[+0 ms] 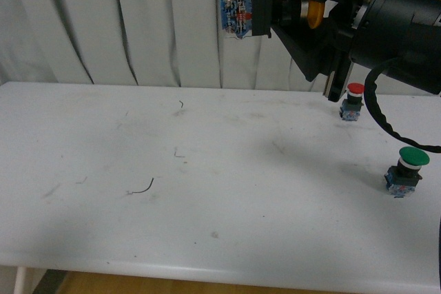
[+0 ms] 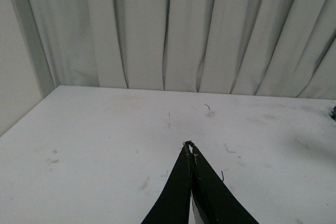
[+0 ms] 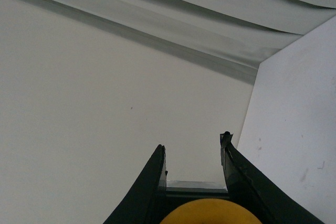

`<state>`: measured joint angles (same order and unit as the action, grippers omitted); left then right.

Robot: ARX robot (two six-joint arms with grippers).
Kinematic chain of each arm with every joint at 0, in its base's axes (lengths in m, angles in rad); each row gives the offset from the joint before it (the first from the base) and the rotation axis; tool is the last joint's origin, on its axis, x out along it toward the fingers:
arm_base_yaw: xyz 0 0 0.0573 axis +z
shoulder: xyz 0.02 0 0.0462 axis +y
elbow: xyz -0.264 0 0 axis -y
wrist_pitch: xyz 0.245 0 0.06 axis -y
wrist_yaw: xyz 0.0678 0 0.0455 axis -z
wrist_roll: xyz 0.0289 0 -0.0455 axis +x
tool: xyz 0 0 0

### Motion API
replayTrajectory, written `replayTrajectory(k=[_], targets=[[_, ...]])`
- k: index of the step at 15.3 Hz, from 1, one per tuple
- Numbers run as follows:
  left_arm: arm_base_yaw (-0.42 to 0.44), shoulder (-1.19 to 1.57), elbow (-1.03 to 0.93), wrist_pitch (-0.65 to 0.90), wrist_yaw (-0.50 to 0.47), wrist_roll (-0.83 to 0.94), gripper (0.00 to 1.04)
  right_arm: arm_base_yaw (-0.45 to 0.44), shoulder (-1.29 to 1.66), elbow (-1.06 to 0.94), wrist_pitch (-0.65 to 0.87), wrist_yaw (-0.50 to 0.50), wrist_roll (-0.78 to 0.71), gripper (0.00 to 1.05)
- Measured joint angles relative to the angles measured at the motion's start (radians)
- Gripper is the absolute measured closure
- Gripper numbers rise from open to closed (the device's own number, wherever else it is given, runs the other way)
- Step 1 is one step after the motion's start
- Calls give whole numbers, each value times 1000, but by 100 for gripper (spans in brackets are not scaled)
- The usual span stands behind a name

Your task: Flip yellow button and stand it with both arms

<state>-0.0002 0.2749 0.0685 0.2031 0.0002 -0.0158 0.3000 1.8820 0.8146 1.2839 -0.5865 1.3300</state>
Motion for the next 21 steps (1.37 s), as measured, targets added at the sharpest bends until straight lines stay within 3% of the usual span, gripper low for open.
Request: replayTrajectory(k=[6,8,14,16,17,21], targets=[[0,-93,-48,-18,0,0,103,1,0,-1,0,0,-15,73],[0,-226,-59,-205,1,1,103,1,0,-3,0,-1,-15,73],[0,-266,-59,-207,0,1,102,2,0,-12,0,11,-39,73],[0,-266,-59,-207,0,1,79,-9,-18,-16,-8,76,-126,73],[0,-266,-59,-207,-1,1,66,-28,-59,-6,-92,130,-214,73],[0,-266,-59,-207,-1,1,18,-127,-96,96,-563,410,-807,73]])
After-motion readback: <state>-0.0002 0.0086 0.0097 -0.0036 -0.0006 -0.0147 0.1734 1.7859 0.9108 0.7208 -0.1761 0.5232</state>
